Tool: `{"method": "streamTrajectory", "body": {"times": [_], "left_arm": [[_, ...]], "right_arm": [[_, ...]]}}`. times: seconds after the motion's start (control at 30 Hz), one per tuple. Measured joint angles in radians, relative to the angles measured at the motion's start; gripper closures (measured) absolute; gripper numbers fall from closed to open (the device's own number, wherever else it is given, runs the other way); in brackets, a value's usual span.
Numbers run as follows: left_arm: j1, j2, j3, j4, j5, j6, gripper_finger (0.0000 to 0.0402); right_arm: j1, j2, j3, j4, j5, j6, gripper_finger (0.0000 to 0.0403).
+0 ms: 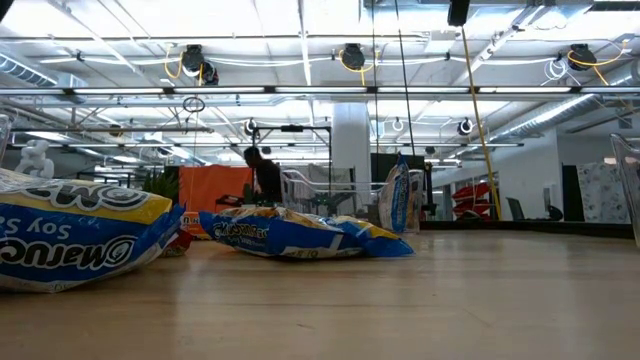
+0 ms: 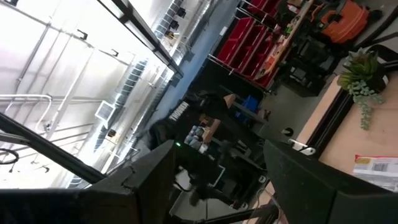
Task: Sort Maruchan noodles
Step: Put the right blue noodle pack into the top transparent bin
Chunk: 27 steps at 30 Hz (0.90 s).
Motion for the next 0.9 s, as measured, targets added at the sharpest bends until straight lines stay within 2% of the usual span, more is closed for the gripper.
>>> {"method": "streamTrajectory", "body": {"times": [0.27,0.5,0.63,0.77,0.9], "left_arm": [[0.043,-0.010,0.169,0.007,-0.171,-0.053,0.0071],[0.116,-0.010,0.190,0.027,-0.178,0.001,0.0071],[0.162,-0.010,0.190,0.083,-0.178,0.086,0.0071],[0.224,-0.010,0.190,0.150,-0.181,0.157,0.0071],[0.283,-0.010,0.190,0.184,-0.182,0.193,0.0071]], "right_arm": [[0.000,0.043,0.000,0.023,-0.006,0.003,0.0165],[0.043,0.125,0.042,-0.007,-0.011,0.027,0.0165],[0.072,0.228,0.181,-0.143,-0.022,0.026,0.0165],[0.079,0.358,0.357,-0.393,-0.103,0.003,0.0165],[0.079,0.464,0.470,-0.586,-0.189,-0.091,0.0165]]}}
